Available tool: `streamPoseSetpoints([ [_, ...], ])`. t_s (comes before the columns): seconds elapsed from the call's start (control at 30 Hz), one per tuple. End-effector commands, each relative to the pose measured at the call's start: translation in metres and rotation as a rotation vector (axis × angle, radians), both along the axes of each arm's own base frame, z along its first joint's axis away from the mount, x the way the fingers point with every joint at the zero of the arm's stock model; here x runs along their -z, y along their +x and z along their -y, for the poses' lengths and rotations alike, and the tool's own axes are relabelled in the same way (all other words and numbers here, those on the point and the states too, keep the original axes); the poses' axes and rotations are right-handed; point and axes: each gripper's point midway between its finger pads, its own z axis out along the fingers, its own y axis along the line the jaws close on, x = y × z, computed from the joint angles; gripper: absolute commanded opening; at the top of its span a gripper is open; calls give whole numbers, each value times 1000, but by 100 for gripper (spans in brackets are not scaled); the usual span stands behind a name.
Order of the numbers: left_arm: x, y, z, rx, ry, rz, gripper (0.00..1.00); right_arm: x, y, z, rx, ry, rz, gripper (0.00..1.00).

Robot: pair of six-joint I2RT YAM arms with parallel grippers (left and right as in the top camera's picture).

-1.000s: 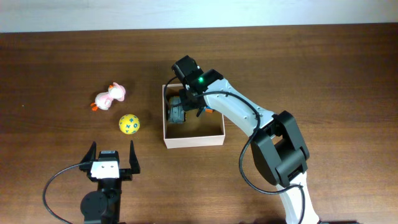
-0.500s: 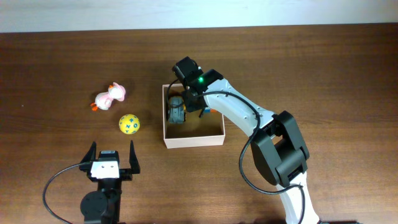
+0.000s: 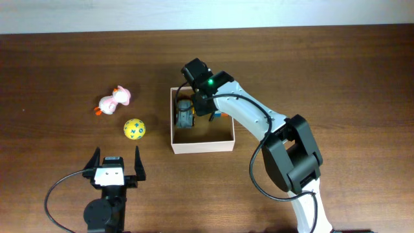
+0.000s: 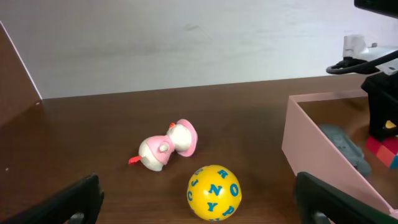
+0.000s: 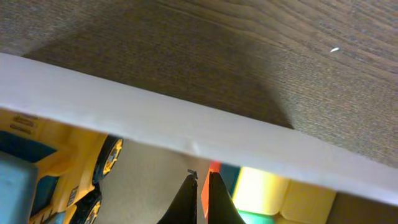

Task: Pack container
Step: 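Open the right gripper and push the cube into the box corner, then lift the right gripper out and move it to the orange wheel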

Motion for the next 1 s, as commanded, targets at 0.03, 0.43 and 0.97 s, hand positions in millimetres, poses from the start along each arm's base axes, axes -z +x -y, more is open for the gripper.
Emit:
streamPoseSetpoints([
  [0.03, 1, 0, 0, 5, 15, 0, 99, 2, 3, 5, -30, -29, 9, 4],
  [0.43, 1, 0, 0, 5, 15, 0, 99, -105, 3, -20, -113, 109, 70, 4],
  [0.97, 1, 0, 0, 5, 15, 0, 99, -188, -13, 119, 272, -55, 57, 85],
])
